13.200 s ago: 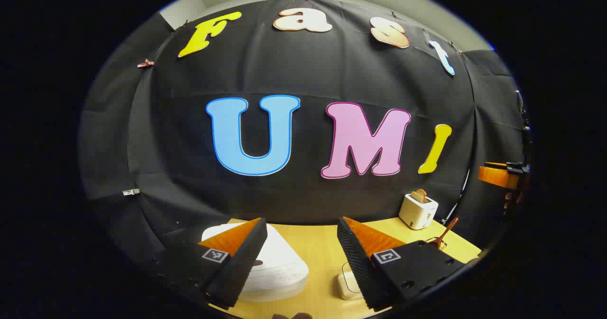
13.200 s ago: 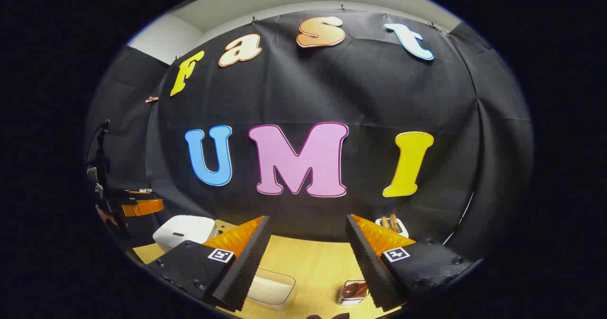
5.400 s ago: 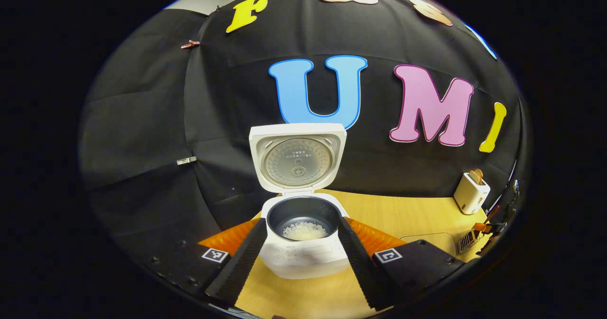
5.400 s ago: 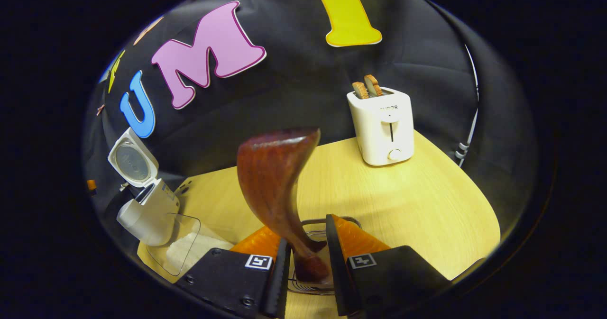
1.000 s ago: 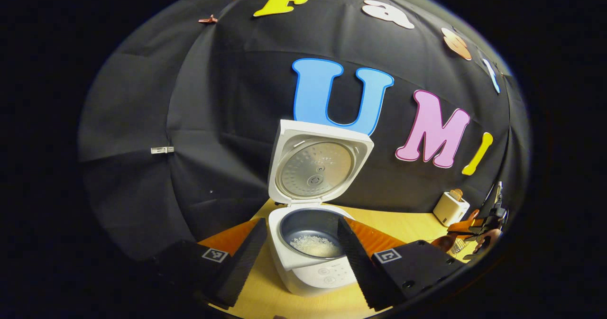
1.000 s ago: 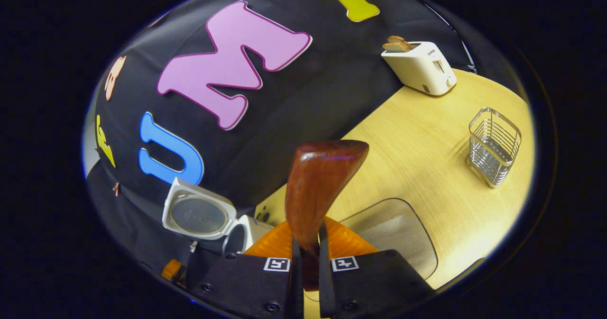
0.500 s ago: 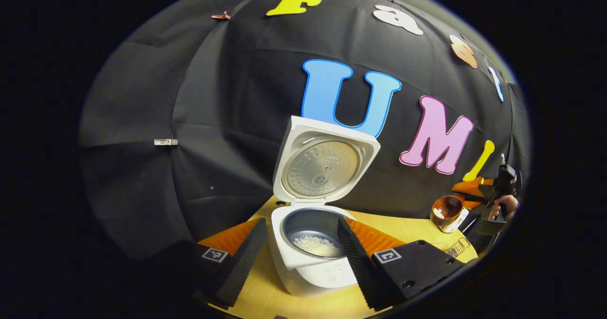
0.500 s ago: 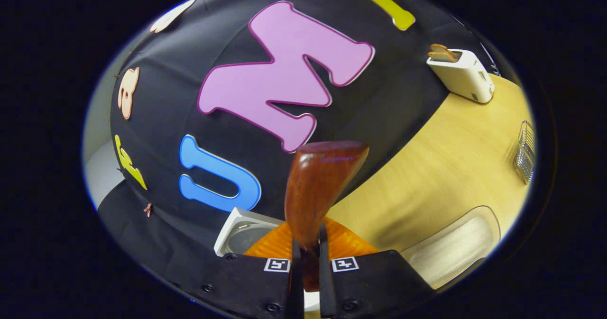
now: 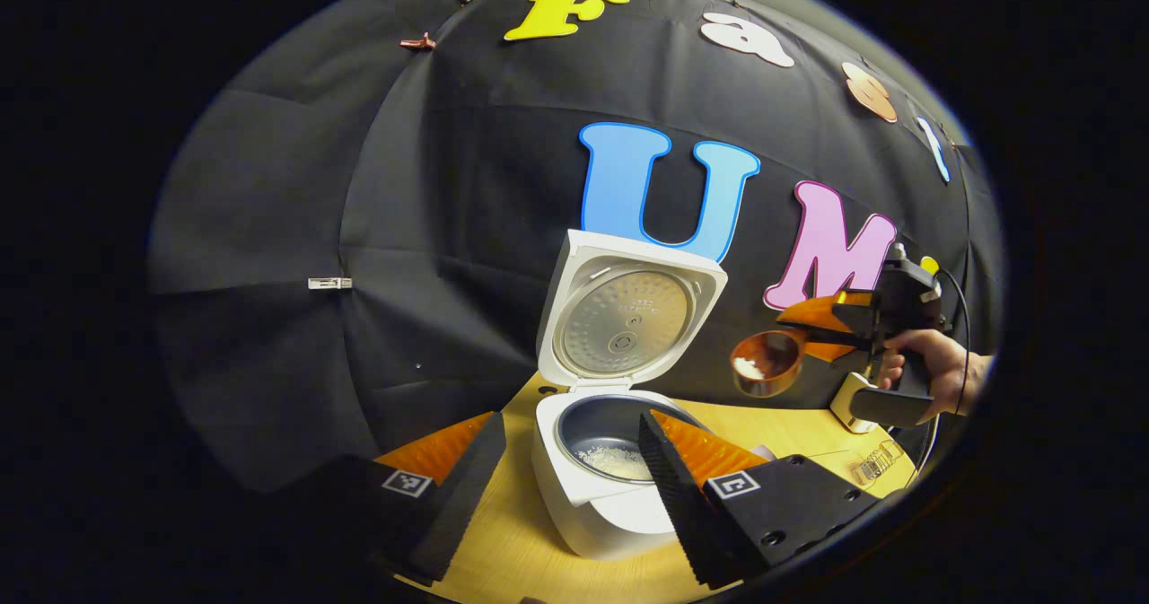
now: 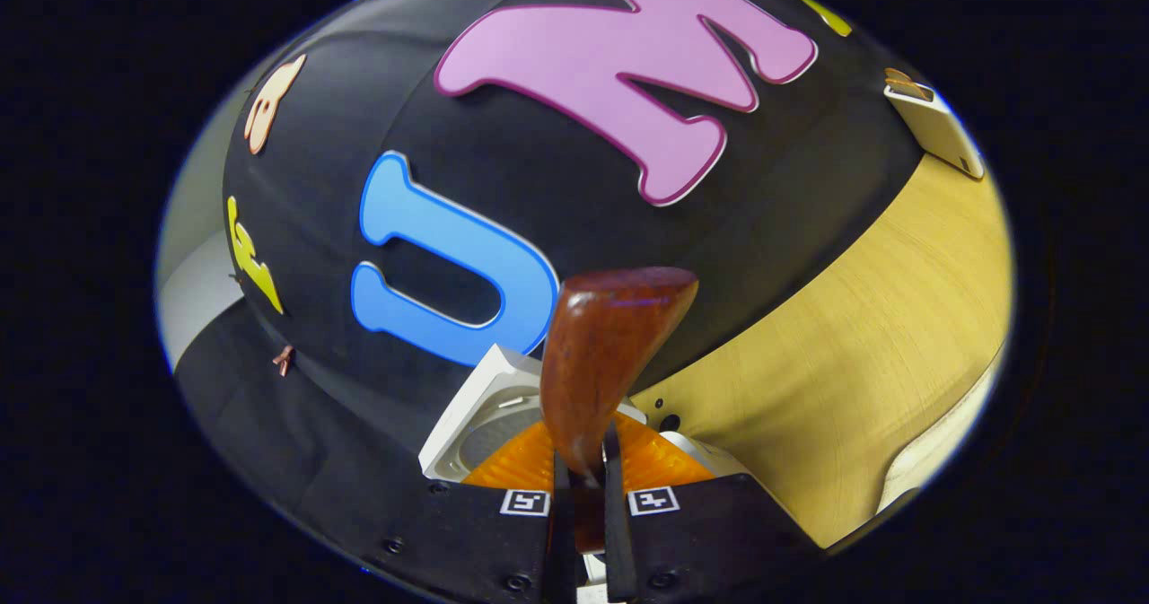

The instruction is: Close the left gripper, press the button to open the rice cooker; take a wooden spoon from the chopstick holder with the right hand, scoop a spoonful of rice and pour it into the rice cooker, then put the wooden spoon back into the chopstick holder.

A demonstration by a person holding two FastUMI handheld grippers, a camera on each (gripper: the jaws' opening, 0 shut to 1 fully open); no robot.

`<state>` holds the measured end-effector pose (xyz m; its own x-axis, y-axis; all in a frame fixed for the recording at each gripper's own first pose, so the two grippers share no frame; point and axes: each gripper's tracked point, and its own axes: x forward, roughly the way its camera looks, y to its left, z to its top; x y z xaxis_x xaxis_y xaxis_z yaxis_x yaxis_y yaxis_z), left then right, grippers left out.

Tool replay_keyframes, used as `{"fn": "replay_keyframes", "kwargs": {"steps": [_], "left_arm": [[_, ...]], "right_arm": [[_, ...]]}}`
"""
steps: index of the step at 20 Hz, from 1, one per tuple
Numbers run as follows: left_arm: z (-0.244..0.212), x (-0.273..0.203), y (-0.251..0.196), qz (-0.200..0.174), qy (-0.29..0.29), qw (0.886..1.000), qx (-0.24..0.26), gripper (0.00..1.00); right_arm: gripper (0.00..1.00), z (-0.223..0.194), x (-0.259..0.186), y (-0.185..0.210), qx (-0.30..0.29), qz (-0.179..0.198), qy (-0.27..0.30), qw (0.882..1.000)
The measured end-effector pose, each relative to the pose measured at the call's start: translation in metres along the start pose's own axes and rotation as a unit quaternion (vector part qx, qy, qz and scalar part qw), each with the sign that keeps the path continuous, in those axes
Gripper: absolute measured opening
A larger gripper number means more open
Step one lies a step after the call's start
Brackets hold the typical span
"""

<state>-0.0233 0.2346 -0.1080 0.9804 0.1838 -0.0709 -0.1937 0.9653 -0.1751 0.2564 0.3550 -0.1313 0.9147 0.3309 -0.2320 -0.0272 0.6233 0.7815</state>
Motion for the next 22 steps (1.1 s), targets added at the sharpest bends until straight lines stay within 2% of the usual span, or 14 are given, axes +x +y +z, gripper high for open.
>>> {"fn": "replay_keyframes", "kwargs": {"steps": [6, 10, 13, 16, 20, 22], "left_arm": [[-0.008, -0.005, 0.005, 0.004, 0.005, 1.0, -0.009, 0.95], [-0.013, -0.008, 0.006, 0.004, 0.008, 1.0, -0.01, 0.95], [-0.019, -0.01, 0.004, 0.003, 0.013, 1.0, -0.01, 0.95], [-0.024, -0.015, 0.002, 0.004, 0.019, 1.0, -0.015, 0.95], [-0.03, -0.019, 0.002, 0.007, 0.022, 1.0, -0.019, 0.95], [-0.031, -0.02, 0.003, 0.009, 0.021, 0.999, -0.022, 0.95]], "right_arm": [[0.17, -0.035, 0.023, 0.01, -0.085, -0.006, 0.006, 0.996], [0.17, -0.049, 0.025, 0.028, -0.183, 0.001, 0.008, 0.983], [0.17, -0.057, 0.029, 0.046, -0.264, 0.021, 0.01, 0.964], [0.17, -0.073, 0.035, 0.059, -0.345, 0.037, 0.022, 0.938], [0.17, -0.084, 0.041, 0.069, -0.42, 0.047, 0.023, 0.906], [0.17, -0.093, 0.039, 0.07, -0.462, 0.054, 0.025, 0.885]]}}
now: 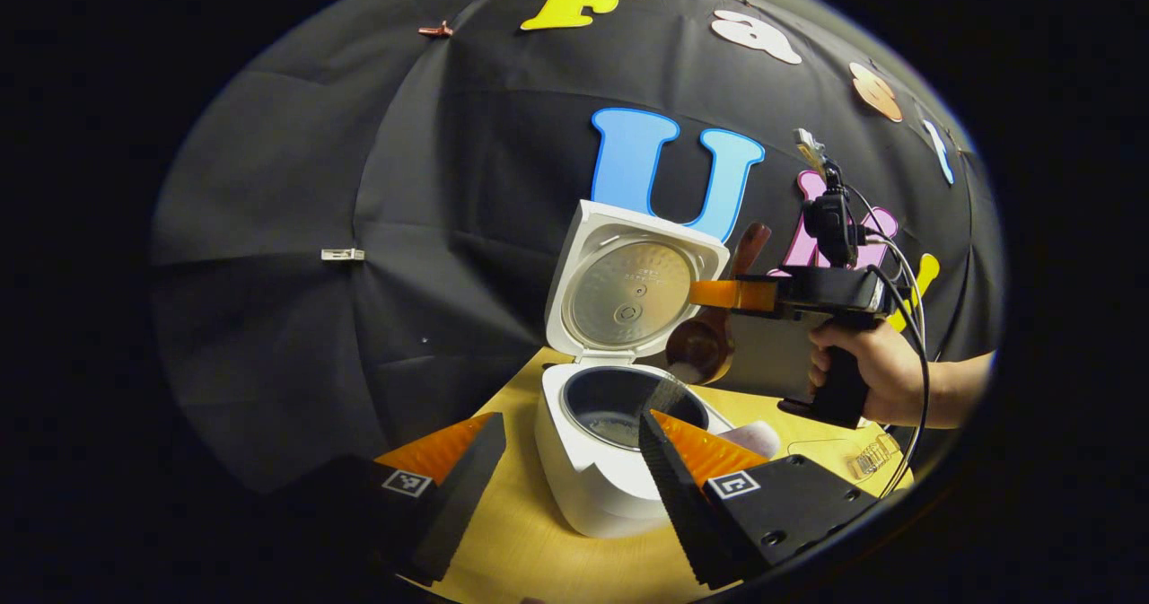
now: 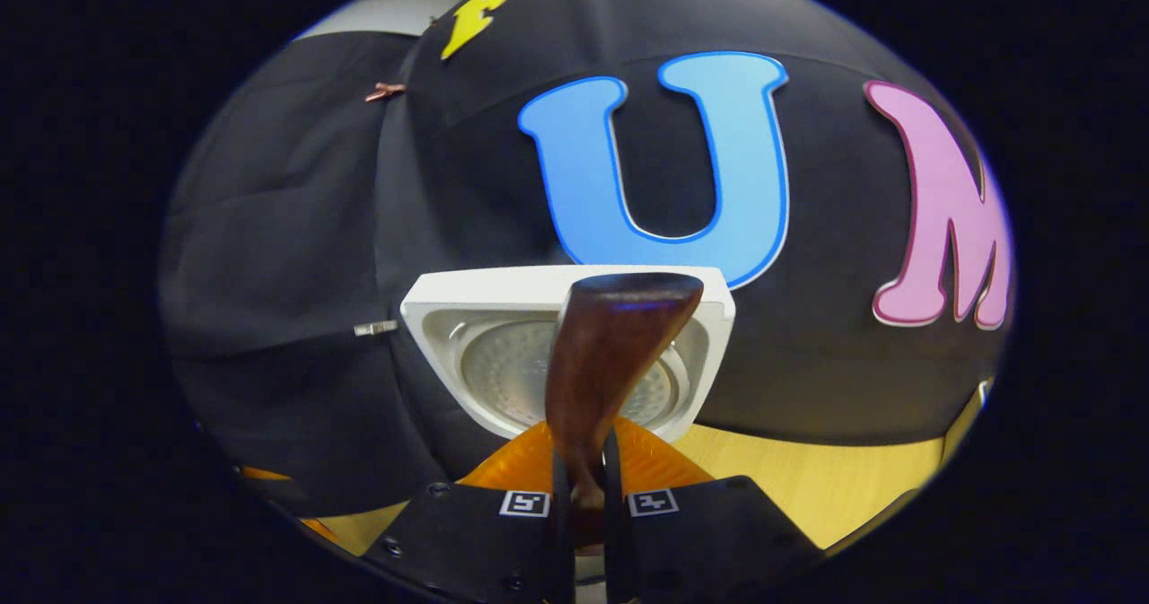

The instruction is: Close the left gripper, press the button to open the rice cooker; take a wooden spoon from the chopstick holder with the right hand, scoop a spoonful of rice and pour it into the rice cooker, then put the wooden spoon back into the chopstick holder.

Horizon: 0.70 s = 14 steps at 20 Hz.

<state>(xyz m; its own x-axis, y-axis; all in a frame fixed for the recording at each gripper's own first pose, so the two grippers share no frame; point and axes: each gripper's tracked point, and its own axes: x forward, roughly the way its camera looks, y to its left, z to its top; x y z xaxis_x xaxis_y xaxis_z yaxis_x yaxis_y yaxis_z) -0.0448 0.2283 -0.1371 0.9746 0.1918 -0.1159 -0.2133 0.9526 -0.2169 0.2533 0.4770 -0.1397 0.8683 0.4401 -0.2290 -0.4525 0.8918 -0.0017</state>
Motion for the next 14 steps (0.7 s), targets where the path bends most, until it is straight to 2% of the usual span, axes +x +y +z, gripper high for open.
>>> {"fn": "replay_keyframes", "kwargs": {"steps": [4, 8, 9, 10, 12, 13, 14], "left_arm": [[-0.002, 0.0, 0.0, 0.002, 0.002, 1.0, -0.004, 0.95], [-0.006, -0.001, -0.005, -0.002, 0.004, 1.0, -0.003, 0.95], [-0.006, -0.002, -0.005, -0.002, 0.003, 1.0, -0.004, 0.92], [-0.007, -0.001, -0.005, -0.002, 0.005, 1.0, -0.006, 0.95], [-0.009, -0.003, -0.007, -0.002, 0.006, 1.0, -0.007, 0.95], [-0.007, -0.005, -0.007, -0.003, 0.005, 1.0, -0.005, 0.95], [-0.006, -0.006, -0.006, -0.002, 0.004, 1.0, -0.003, 0.95]], "right_arm": [[0.17, -0.002, -0.002, 0.02, -0.12, 0.021, -0.006, 0.992], [0.17, -0.001, -0.009, 0.038, -0.234, 0.037, -0.022, 0.971], [0.17, -0.001, -0.011, 0.042, -0.257, 0.042, -0.025, 0.965], [0.16, -0.001, -0.014, 0.047, -0.278, 0.047, -0.029, 0.959], [0.17, -0.005, -0.017, 0.054, -0.309, 0.053, -0.033, 0.949], [0.17, -0.005, -0.017, 0.056, -0.305, 0.059, -0.029, 0.95], [0.16, -0.007, -0.019, 0.059, -0.282, 0.066, -0.021, 0.957]]}}
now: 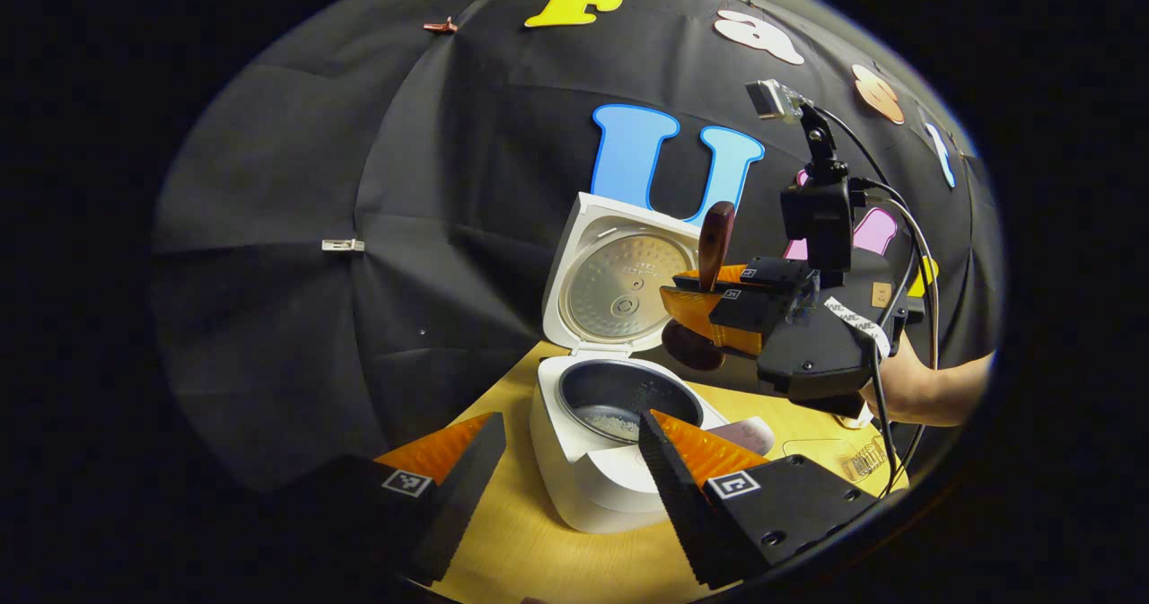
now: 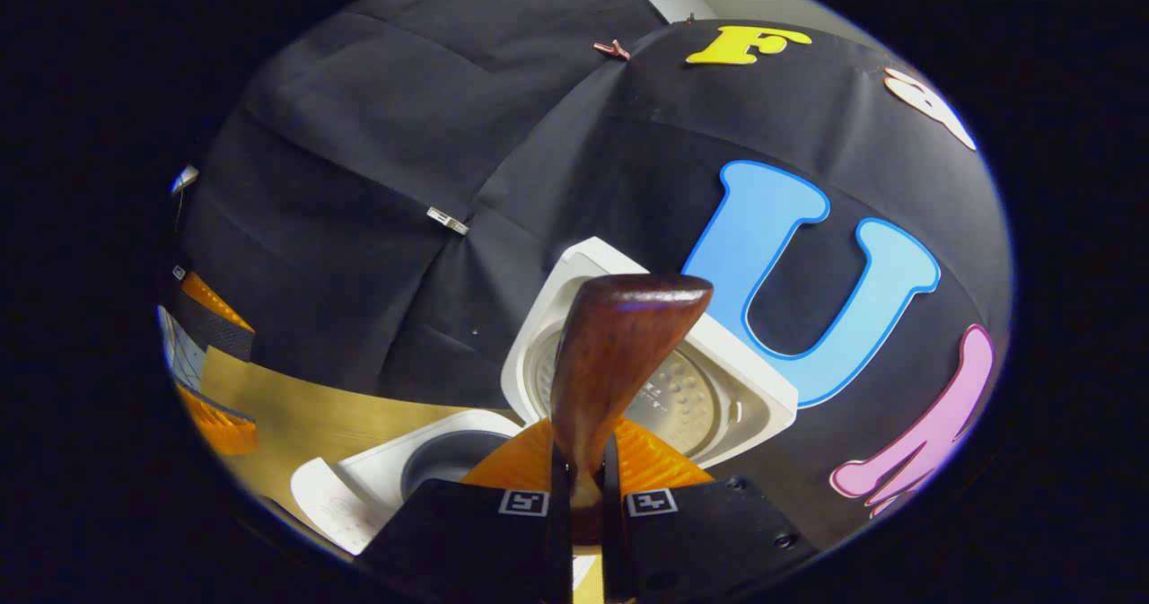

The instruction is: Close the left gripper, press the button to open the rice cooker; take a wooden spoon from the chopstick holder with the right hand, scoop a spoonful of rice and pour it into the rice cooker, then put the wooden spoon back into the chopstick holder.

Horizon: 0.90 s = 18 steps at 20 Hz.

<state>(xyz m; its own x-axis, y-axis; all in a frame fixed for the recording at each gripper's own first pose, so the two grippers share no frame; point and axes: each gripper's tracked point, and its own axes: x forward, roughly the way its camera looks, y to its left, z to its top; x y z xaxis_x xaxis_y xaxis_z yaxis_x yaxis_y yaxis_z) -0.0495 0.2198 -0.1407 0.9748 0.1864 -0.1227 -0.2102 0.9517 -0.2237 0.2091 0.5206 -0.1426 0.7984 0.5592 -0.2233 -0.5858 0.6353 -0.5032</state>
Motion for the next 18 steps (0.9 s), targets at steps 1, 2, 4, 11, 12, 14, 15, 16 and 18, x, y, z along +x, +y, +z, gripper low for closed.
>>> {"fn": "replay_keyframes", "kwargs": {"steps": [1, 2, 4, 11, 12, 14, 15, 16, 18], "left_arm": [[0.0, 0.001, 0.001, 0.001, -0.001, 1.0, 0.001, 0.95], [0.002, 0.0, 0.002, 0.002, -0.002, 1.0, 0.001, 0.95], [0.005, -0.005, 0.003, 0.007, -0.004, 1.0, 0.001, 0.96], [0.01, -0.015, 0.002, 0.018, -0.007, 1.0, 0.012, 0.95], [0.012, -0.016, -0.001, 0.018, -0.008, 1.0, 0.014, 0.95], [0.014, -0.018, -0.009, 0.016, -0.009, 1.0, 0.019, 0.95], [0.015, -0.019, -0.015, 0.014, -0.01, 1.0, 0.021, 0.95], [0.016, -0.02, -0.021, 0.013, -0.011, 1.0, 0.024, 0.95], [0.016, -0.021, -0.037, 0.005, -0.011, 0.999, 0.03, 0.95]], "right_arm": [[0.17, -0.001, 0.002, 0.0, 0.037, 0.001, 0.004, 0.999], [0.17, -0.004, 0.002, -0.004, 0.081, -0.005, 0.008, 0.997], [0.17, -0.01, 0.006, -0.017, 0.19, -0.015, 0.02, 0.981], [0.17, -0.034, -0.003, -0.062, 0.53, -0.028, 0.025, 0.847], [0.17, -0.034, -0.008, -0.067, 0.557, -0.027, 0.019, 0.83], [0.17, -0.039, -0.015, -0.077, 0.592, -0.028, 0.01, 0.805], [0.17, -0.038, -0.02, -0.082, 0.606, -0.025, 0.004, 0.795], [0.17, -0.037, -0.025, -0.087, 0.622, -0.021, -0.001, 0.783], [0.17, -0.036, -0.041, -0.097, 0.642, -0.018, -0.014, 0.766]]}}
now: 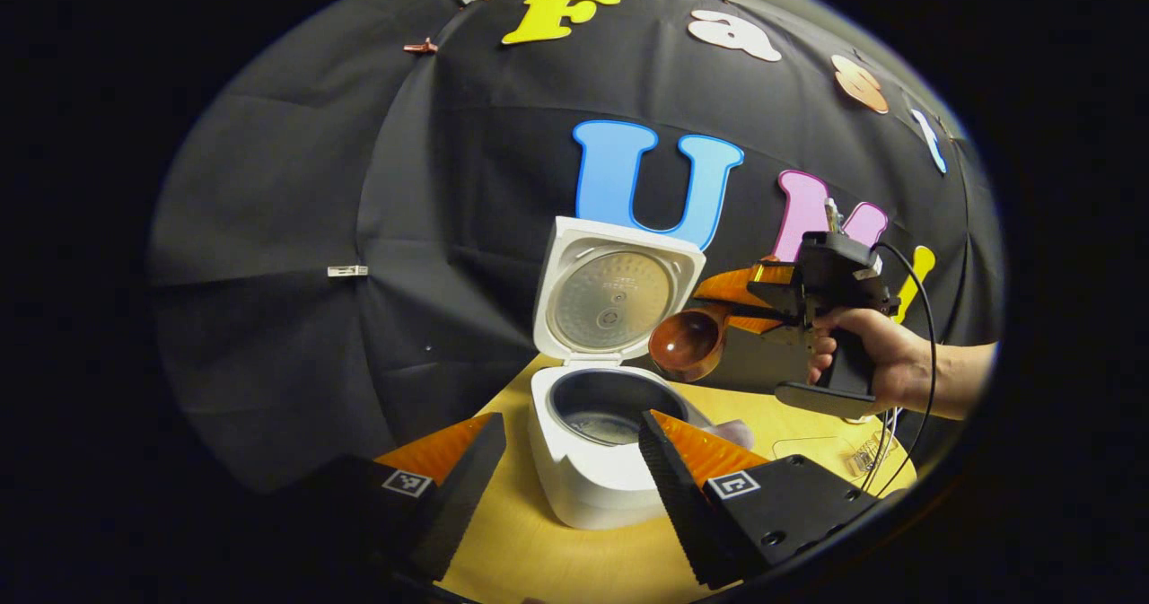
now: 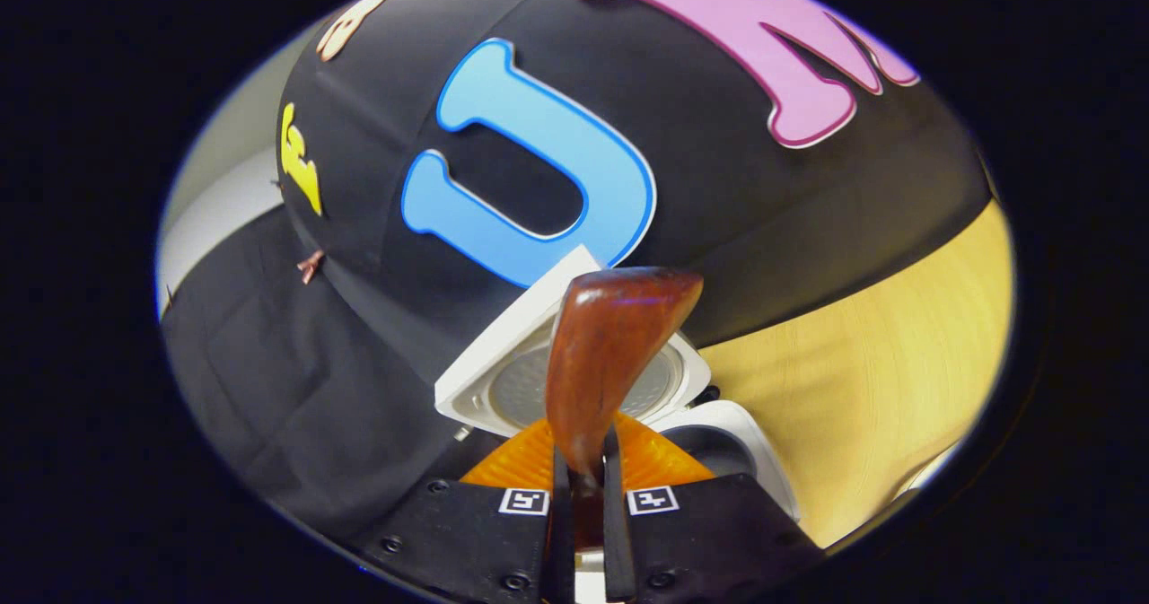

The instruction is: Close the left gripper, press the button to open the rice cooker; take a wooden spoon from the chopstick holder with the right hand, scoop a spoonful of rice and pour it into the rice cooker, then put the wooden spoon back into the chopstick holder.

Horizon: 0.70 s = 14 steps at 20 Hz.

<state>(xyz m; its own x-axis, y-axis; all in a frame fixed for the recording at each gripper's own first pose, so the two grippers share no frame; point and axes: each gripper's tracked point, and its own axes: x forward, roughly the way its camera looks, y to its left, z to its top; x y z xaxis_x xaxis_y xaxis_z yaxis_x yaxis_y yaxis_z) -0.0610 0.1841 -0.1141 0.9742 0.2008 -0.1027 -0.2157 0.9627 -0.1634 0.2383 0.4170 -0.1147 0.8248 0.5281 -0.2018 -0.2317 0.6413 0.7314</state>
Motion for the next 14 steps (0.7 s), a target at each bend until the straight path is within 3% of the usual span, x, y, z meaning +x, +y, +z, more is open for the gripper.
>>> {"fn": "replay_keyframes", "kwargs": {"steps": [3, 8, 14], "left_arm": [[0.004, 0.0, -0.027, -0.015, -0.002, 1.0, 0.01, 0.95], [0.008, 0.007, -0.068, -0.036, -0.005, 0.999, 0.015, 0.95], [0.015, 0.022, -0.103, -0.05, -0.008, 0.998, 0.031, 0.95]], "right_arm": [[0.17, 0.025, -0.04, -0.003, 0.019, 0.014, -0.02, 1.0], [0.17, 0.088, -0.115, -0.03, 0.1, 0.035, -0.076, 0.991], [0.17, 0.163, -0.223, -0.114, 0.086, -0.025, -0.16, 0.983]]}}
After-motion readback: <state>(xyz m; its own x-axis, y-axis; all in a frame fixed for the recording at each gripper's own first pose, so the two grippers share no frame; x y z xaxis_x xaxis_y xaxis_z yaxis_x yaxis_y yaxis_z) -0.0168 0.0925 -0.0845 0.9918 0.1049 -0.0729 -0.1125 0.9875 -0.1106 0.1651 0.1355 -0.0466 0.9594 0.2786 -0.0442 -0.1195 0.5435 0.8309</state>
